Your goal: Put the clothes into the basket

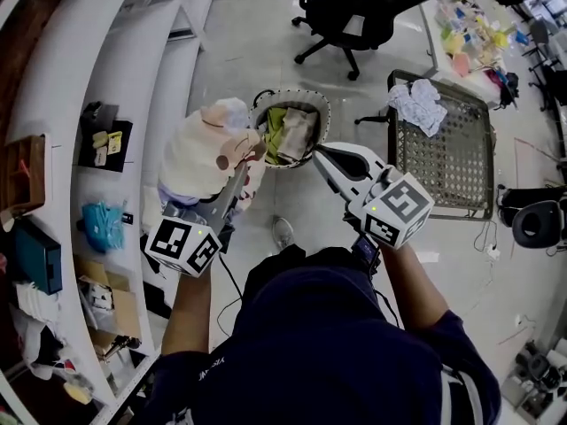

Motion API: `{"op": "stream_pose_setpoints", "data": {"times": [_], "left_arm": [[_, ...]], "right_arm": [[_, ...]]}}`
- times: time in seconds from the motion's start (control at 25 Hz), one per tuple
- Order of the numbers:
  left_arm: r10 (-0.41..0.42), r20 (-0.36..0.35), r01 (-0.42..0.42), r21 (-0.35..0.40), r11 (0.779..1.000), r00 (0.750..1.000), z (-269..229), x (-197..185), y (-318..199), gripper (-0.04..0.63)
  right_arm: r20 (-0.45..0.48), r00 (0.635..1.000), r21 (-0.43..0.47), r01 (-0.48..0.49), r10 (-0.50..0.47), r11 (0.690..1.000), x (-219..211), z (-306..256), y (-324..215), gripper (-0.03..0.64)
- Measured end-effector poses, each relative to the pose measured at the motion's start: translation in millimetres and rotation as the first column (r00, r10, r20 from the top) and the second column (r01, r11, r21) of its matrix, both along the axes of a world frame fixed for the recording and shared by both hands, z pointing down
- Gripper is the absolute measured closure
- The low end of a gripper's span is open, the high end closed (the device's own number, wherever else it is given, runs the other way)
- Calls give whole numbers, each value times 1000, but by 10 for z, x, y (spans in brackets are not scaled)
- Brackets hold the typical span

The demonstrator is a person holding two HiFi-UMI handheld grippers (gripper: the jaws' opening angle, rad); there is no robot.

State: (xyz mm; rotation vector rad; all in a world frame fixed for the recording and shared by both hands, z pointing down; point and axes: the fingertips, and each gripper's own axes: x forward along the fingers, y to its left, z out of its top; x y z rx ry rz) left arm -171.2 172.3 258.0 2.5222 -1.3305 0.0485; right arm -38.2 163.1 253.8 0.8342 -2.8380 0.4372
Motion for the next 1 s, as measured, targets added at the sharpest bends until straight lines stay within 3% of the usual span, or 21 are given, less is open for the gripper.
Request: {"op": "stream_pose_setpoints", "data": {"times": [0.56, 1.0], "left_arm": [[30, -22, -30, -32, 999, 999, 191, -39, -579, 405], [12, 5, -11, -116, 993, 1000, 501, 279, -1287, 405]], "right_arm": [[-13, 999, -41, -34, 34, 999, -76, 190, -566, 611], [-1, 1000, -101, 11, -12, 995, 116, 525, -1359, 611]]}}
